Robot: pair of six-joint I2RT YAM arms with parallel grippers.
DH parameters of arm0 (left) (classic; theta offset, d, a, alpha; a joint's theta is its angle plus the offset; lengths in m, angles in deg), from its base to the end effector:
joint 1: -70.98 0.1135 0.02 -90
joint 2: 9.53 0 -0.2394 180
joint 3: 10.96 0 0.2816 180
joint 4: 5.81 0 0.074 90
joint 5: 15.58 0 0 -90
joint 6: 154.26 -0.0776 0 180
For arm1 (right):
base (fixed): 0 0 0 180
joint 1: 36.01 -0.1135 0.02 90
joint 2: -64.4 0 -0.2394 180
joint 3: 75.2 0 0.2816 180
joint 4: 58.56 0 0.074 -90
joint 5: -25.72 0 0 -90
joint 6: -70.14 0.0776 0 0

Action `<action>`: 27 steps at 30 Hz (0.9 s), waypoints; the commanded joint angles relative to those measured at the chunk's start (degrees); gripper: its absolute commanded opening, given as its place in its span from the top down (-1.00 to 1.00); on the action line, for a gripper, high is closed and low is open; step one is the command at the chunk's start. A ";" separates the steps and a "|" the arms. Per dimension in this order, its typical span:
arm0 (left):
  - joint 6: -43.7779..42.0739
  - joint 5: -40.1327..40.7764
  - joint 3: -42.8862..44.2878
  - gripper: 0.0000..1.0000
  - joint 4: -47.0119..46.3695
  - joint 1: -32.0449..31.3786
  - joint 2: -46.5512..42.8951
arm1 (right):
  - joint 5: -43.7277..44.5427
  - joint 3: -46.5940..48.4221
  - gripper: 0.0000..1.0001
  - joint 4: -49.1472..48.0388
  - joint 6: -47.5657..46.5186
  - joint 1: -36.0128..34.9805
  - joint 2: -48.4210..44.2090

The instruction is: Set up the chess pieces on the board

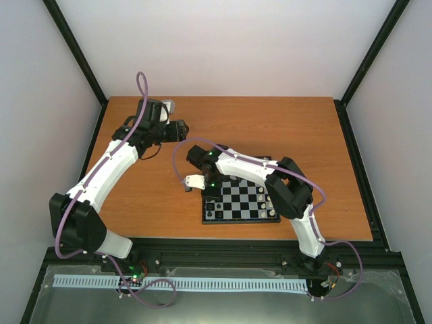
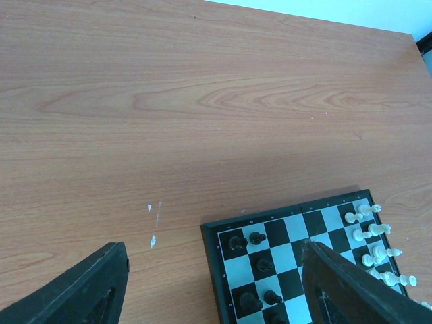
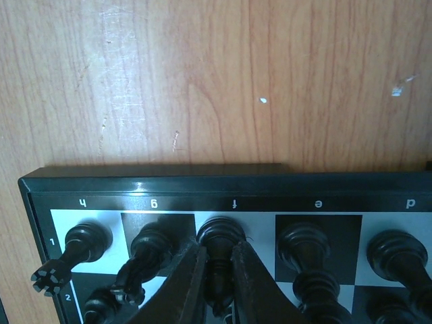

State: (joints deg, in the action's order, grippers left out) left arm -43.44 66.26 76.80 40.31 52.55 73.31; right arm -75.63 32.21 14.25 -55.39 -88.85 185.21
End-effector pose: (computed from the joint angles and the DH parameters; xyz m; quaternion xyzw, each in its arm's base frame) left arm 0.3610 -0.1319 0.2758 0.0104 0.9088 -0.1994 0.3664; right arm 0.2454 0.3491 0.1041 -0.6955 0.7109 0.1027 0.0177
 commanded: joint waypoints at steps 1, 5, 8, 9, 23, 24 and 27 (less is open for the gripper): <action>0.42 -0.63 -0.01 -0.46 -1.43 0.33 -1.59 | 1.89 0.58 0.83 -0.30 0.49 -0.67 0.15; 0.51 -0.67 -0.05 -0.46 -1.45 0.33 -1.51 | 2.40 0.34 0.82 -0.91 0.77 -0.60 -0.15; 0.51 -0.89 -0.05 -0.46 -1.53 0.33 -1.41 | 2.19 0.26 0.71 -0.88 0.89 -0.65 0.03; 0.54 -0.84 -0.05 -0.46 -1.52 0.33 -1.39 | 2.23 0.19 0.68 -0.87 0.94 -0.66 0.03; -0.68 -1.82 -0.29 -0.46 -2.14 0.33 -1.46 | 2.59 0.41 0.50 0.39 1.43 -0.60 -7.03; -1.22 -2.40 -0.55 -0.46 -2.80 0.33 -1.54 | 2.90 0.27 0.48 0.56 1.40 -0.48 -8.03; -2.79 -4.35 -1.24 -0.42 -4.43 0.33 -1.59 | 3.71 -1.01 0.43 0.60 1.43 0.34 -11.66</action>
State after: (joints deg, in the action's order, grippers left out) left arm -43.81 64.82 76.28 38.89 52.57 73.31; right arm -73.29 32.14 14.25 -54.25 -88.91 179.68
